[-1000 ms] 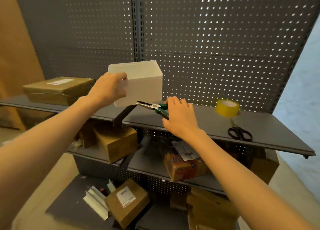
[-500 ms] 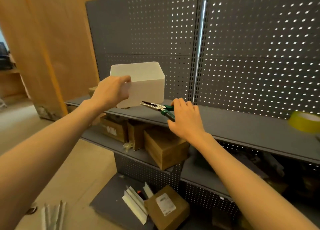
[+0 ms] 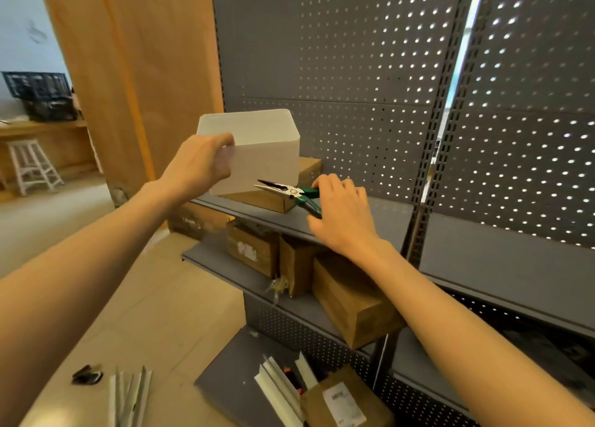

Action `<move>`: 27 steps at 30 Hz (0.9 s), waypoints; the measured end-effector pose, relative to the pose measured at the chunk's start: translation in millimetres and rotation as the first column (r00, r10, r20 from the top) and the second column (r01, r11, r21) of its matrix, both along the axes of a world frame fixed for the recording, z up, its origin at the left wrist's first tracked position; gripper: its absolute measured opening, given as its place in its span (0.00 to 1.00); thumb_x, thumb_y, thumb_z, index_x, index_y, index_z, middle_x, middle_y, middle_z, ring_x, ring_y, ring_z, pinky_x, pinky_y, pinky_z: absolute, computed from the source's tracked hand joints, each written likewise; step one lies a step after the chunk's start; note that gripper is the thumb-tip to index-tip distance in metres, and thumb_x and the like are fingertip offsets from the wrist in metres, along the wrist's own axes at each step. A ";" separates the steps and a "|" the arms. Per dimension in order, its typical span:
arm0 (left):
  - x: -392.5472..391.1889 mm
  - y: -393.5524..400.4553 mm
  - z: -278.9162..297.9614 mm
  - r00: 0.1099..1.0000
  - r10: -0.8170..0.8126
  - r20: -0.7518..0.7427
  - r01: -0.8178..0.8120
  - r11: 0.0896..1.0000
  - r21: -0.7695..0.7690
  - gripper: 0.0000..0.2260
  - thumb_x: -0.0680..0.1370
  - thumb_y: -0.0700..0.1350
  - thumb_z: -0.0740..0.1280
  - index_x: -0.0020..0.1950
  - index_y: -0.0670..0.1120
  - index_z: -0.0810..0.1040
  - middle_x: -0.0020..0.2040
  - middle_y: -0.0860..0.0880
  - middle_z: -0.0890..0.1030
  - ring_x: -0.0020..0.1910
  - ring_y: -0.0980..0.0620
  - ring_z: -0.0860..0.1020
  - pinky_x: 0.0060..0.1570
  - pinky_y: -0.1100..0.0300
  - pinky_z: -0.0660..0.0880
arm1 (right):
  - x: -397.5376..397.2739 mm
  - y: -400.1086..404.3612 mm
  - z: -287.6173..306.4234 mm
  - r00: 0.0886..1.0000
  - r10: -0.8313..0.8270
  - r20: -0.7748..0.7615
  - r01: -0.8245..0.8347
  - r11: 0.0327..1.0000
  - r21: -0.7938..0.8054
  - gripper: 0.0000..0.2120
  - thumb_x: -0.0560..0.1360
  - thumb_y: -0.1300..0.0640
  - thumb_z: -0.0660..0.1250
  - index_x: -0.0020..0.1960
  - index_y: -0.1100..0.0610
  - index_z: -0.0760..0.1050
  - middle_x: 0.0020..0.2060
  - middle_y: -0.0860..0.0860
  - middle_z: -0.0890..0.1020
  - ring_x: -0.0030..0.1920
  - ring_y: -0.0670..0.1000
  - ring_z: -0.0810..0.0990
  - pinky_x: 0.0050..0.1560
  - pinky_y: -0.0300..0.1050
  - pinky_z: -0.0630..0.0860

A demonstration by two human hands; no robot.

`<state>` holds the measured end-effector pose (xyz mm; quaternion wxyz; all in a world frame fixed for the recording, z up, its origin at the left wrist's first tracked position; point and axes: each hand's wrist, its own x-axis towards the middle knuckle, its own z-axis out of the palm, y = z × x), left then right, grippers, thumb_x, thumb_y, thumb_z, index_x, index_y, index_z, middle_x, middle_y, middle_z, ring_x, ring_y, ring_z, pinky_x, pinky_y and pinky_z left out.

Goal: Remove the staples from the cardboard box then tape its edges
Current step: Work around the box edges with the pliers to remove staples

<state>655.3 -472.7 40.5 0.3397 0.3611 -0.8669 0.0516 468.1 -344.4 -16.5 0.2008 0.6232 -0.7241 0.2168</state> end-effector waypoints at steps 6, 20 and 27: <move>-2.6 -72.6 9.1 0.999 0.040 0.010 -0.040 0.998 -0.052 0.11 0.73 0.37 0.69 0.55 0.42 0.75 0.51 0.38 0.80 0.41 0.46 0.73 0.40 0.55 0.69 | -8.8 -72.2 8.3 1.000 0.020 0.006 -0.020 1.000 0.010 0.21 0.73 0.50 0.65 0.61 0.58 0.65 0.58 0.53 0.72 0.57 0.56 0.70 0.57 0.51 0.65; -21.0 -212.1 25.3 0.999 0.030 0.045 -0.027 0.997 -0.071 0.13 0.72 0.36 0.69 0.55 0.41 0.74 0.53 0.36 0.79 0.48 0.37 0.76 0.44 0.49 0.73 | -42.9 -203.6 20.4 0.998 0.002 0.068 0.002 0.998 -0.060 0.18 0.72 0.52 0.64 0.59 0.56 0.66 0.55 0.52 0.73 0.54 0.55 0.70 0.52 0.48 0.64; -15.7 -271.5 17.8 0.998 0.004 0.056 -0.001 0.999 -0.038 0.13 0.71 0.36 0.70 0.54 0.41 0.73 0.51 0.36 0.78 0.44 0.40 0.73 0.42 0.48 0.71 | -45.2 -234.9 14.5 0.996 -0.069 0.057 0.072 0.996 -0.059 0.18 0.72 0.52 0.65 0.59 0.55 0.67 0.55 0.51 0.74 0.54 0.54 0.70 0.51 0.46 0.62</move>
